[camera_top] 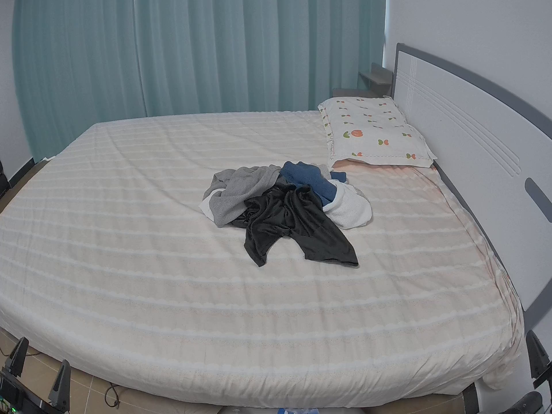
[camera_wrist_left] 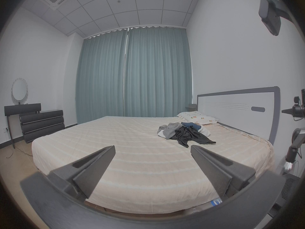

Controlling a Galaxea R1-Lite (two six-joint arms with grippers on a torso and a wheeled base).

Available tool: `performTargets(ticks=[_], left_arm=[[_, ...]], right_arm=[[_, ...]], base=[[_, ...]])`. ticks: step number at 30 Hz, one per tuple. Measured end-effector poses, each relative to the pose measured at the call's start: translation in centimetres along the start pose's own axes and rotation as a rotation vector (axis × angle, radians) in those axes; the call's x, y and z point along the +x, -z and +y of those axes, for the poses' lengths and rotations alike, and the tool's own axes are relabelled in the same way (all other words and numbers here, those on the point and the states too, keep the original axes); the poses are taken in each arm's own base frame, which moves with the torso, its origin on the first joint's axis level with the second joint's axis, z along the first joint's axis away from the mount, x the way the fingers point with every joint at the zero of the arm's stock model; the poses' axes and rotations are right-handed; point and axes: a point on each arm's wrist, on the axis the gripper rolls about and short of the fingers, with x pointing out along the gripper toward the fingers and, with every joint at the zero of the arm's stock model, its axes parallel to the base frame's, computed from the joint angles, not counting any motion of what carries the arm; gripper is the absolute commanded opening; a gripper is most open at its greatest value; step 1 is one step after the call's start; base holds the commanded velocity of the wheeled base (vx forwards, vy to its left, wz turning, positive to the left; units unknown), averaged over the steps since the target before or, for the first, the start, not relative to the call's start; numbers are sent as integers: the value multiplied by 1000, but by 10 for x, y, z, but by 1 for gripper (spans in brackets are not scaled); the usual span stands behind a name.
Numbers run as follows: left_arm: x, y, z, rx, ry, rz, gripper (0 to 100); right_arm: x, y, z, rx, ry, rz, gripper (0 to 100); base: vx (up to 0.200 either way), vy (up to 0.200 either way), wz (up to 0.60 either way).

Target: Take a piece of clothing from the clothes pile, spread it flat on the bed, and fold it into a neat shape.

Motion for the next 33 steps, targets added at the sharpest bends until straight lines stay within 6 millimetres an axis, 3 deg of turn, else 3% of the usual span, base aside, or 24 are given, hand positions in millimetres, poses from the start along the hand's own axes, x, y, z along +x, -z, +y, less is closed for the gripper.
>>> performTargets(ticks=[9,16,24,33], left_arm=[[0,0,0,0,0,0,100],[0,0,0,0,0,0,100],[0,0,0,0,0,0,100],[0,0,0,0,0,0,100]], right_arm=[[47,-31,2,53,-77,177,100],[105,-43,9,91,-115,309,100],[189,-45,27,160,-103,420,100],[298,-24,59,213,-51,485,100]], base=[[0,0,0],[0,0,0],[0,0,0],[0,0,0]])
